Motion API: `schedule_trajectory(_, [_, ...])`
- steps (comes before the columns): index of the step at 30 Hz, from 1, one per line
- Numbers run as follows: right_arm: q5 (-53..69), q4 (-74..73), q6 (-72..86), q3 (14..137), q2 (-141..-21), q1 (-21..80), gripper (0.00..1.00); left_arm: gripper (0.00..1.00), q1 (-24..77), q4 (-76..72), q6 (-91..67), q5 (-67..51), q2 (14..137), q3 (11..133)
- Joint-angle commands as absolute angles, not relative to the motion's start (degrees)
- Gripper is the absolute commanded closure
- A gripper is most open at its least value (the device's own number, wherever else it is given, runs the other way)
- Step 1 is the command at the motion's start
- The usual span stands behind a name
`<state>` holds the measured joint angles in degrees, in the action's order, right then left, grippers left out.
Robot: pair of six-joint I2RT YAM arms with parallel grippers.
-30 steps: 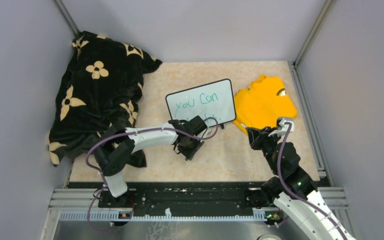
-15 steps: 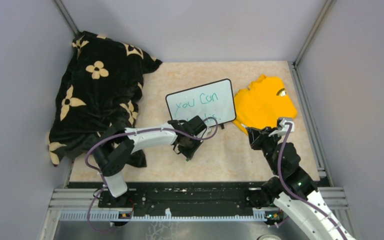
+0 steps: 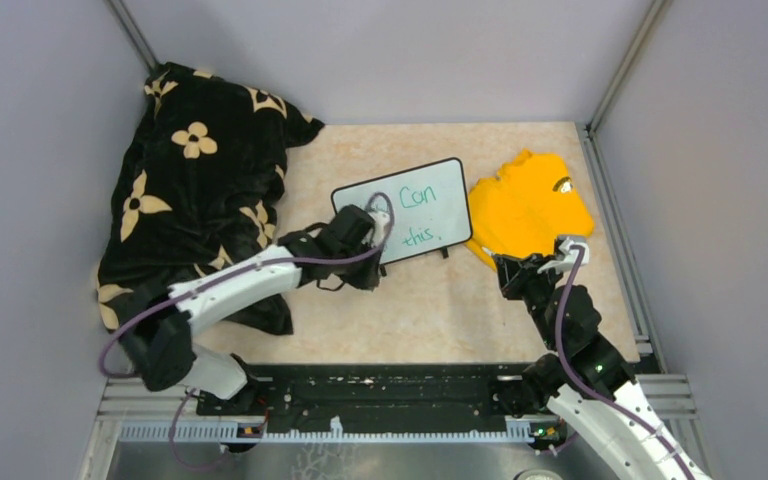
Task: Write a sentence on the whiteboard
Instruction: Close the whiteboard marker at the center of the board.
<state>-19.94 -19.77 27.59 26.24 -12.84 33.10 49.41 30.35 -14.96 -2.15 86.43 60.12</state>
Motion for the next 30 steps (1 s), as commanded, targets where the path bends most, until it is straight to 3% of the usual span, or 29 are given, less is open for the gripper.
schedule_trajectory(1, [-21.15,-17.5,27.47,26.39,-12.76,32.69,1.0,1.0,45.05,21.97,-19.31,-5.36,75.0,57.79])
schedule_trajectory(11, [-19.0,-7.54,25.54,30.43,-17.95,32.68,1.0,1.0,39.78,-2.31,-28.25,-4.99,54.98,47.58])
schedule_trajectory(20, [-11.74,8.83,26.98,36.04,-33.4,33.46,1.0,1.0,31.59,-20.33,-40.39,-13.2,57.21,49.81])
schedule_trajectory(25, [-16.2,17.47,23.97,35.76,-34.84,39.64,1.0,1.0,27.47,-39.87,-57.91,-17.52,59.1,42.22])
schedule_trajectory(30, [-26.15,26.5,15.83,36.01,-35.56,53.07,1.0,1.0,27.16,-52.83,-72.08,-18.22,60.37,35.45])
